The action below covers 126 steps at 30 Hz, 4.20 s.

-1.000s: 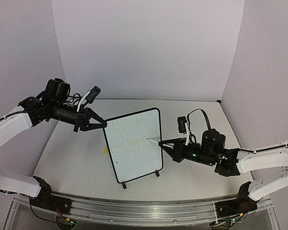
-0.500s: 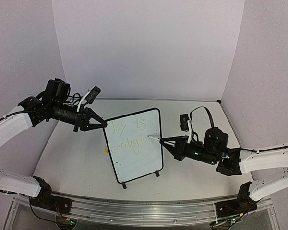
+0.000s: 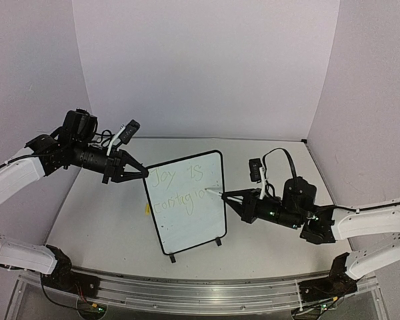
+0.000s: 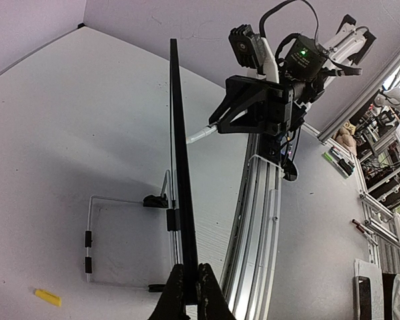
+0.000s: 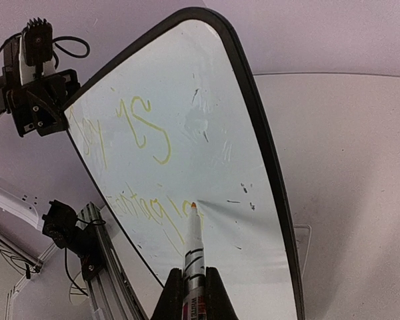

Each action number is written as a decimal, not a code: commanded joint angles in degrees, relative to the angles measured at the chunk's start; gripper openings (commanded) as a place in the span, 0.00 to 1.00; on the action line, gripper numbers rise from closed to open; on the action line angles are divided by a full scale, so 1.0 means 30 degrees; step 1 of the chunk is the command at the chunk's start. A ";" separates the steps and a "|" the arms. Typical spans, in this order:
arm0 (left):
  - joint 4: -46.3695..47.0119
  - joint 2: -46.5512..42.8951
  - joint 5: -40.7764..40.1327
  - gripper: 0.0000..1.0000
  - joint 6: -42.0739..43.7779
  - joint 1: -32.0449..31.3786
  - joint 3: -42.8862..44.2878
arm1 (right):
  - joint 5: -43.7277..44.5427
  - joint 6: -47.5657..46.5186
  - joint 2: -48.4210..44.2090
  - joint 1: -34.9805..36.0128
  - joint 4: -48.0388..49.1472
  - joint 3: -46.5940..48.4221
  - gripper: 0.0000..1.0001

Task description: Write a sentence on the whiteboard

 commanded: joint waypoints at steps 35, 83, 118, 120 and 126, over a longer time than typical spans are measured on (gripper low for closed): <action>-0.0422 0.0125 0.0251 0.00 0.0043 -0.0104 -0.0095 | 0.2037 0.0101 -0.1237 -0.0095 -0.0705 0.0115 0.00; -0.0426 0.0053 0.0242 0.00 0.0036 -0.0103 -0.0137 | 0.2936 0.0032 -0.2517 -0.0100 -0.0997 -0.0420 0.00; -0.0420 0.0056 0.0276 0.00 0.0030 -0.0105 -0.0119 | 0.2345 0.0920 -0.1774 -0.0091 -0.0646 -0.0986 0.00; -0.0421 0.0070 0.0288 0.00 0.0044 -0.0106 -0.0105 | 0.2422 0.0964 -0.1789 -0.0094 -0.0670 -0.1063 0.00; -0.0418 0.0033 0.0328 0.00 0.0045 -0.0102 -0.0118 | 0.3328 0.1080 -0.2160 -0.0098 -0.0976 -0.1218 0.00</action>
